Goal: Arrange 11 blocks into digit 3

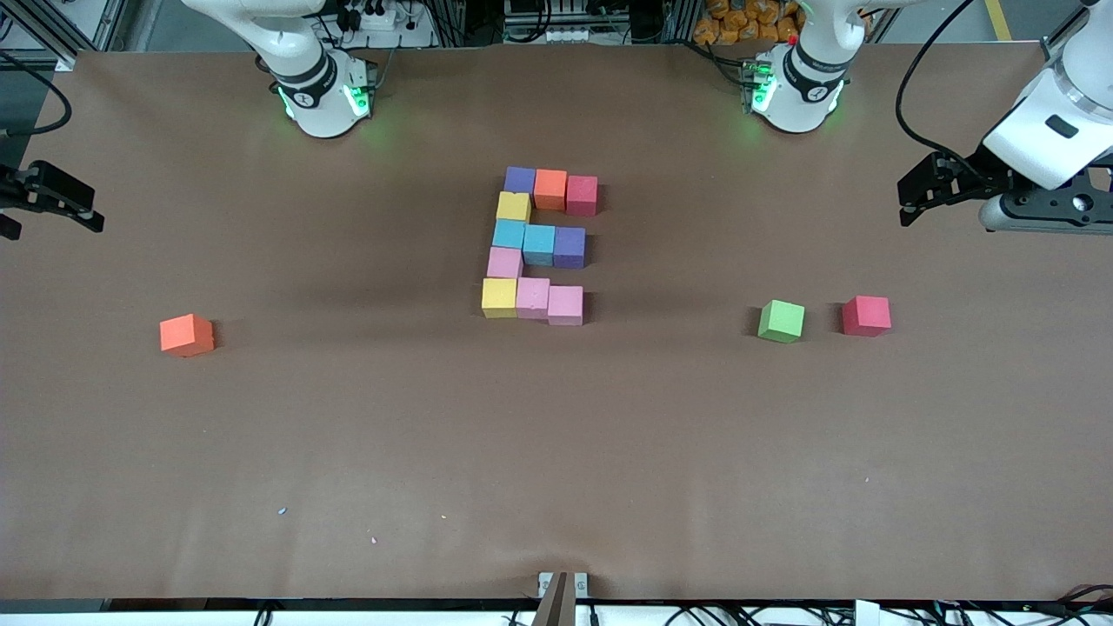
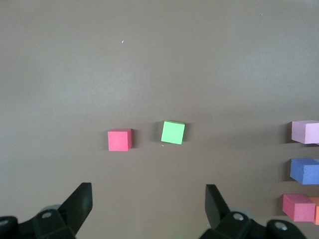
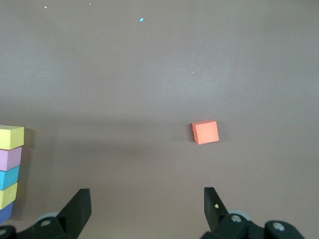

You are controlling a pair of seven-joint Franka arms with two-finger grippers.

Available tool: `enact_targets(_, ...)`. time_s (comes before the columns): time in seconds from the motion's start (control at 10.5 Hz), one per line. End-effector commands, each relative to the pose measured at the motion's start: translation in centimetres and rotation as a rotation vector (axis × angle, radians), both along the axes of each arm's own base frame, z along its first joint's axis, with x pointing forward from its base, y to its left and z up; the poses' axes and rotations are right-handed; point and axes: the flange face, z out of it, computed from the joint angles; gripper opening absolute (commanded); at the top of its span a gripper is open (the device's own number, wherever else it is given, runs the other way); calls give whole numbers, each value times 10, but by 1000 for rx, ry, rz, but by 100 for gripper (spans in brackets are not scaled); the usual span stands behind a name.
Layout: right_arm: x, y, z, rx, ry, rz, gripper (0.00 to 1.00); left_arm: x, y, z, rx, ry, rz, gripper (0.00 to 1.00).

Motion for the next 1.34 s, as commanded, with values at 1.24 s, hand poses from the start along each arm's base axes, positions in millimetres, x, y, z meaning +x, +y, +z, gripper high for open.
enact_targets(1.24,-2,-2,0,2,3,-7,100,4,15,4,-52,-1,29,100)
